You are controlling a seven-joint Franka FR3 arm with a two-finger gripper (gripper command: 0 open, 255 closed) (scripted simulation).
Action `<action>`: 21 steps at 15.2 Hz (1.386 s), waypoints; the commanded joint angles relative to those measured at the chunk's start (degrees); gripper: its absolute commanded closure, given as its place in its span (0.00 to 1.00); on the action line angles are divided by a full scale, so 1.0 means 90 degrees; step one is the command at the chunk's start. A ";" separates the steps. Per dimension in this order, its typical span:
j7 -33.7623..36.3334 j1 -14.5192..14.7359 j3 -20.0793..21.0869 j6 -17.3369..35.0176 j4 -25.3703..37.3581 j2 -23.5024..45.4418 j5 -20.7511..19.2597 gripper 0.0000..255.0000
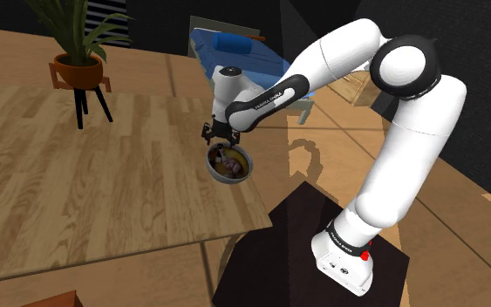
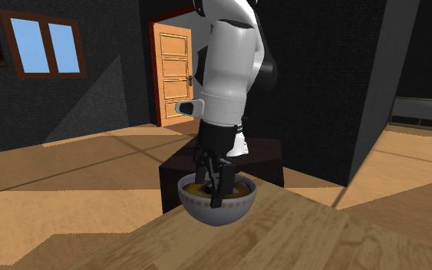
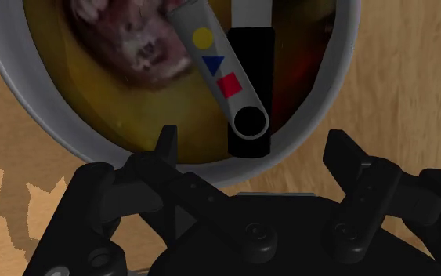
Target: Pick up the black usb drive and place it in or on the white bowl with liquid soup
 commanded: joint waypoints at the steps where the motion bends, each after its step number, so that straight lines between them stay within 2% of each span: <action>1: 0.0006 0.0002 -0.0001 0.0006 0.0001 0.0007 -0.0005 0.00; 4: 0.0005 0.0002 -0.0001 0.0006 0.0001 0.0006 -0.0005 0.00; 5: 0.0005 0.0002 -0.0001 0.0006 0.0001 0.0006 -0.0005 1.00; 14: 0.0006 0.0001 -0.0001 0.0006 0.0002 0.0007 -0.0006 1.00; 21: -0.0268 -0.0056 0.0099 -0.0481 0.0106 -0.0419 0.0302 1.00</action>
